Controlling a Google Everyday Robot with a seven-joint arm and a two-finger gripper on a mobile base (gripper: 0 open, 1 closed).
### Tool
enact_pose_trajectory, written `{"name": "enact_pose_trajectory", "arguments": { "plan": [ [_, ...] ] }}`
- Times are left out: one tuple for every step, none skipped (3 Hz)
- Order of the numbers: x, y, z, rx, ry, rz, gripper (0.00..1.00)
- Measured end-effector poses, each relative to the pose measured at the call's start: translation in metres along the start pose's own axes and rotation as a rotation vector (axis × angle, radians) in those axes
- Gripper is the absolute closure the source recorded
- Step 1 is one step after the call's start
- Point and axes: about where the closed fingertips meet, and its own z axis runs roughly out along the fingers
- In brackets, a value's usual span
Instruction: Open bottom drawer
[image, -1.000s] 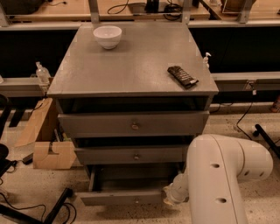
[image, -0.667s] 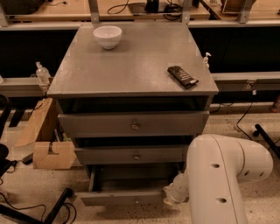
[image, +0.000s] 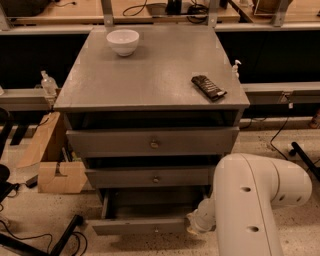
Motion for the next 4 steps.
{"name": "enact_pose_trajectory", "arguments": {
  "plan": [
    [0.0, 0.0, 0.0, 0.0, 0.0, 0.0, 0.29],
    [0.0, 0.0, 0.0, 0.0, 0.0, 0.0, 0.05],
    [-0.0002, 0.0008, 0.0007, -0.002, 0.0, 0.0, 0.0],
    [-0.0002, 0.0008, 0.0007, -0.002, 0.0, 0.0, 0.0]
  ]
}}
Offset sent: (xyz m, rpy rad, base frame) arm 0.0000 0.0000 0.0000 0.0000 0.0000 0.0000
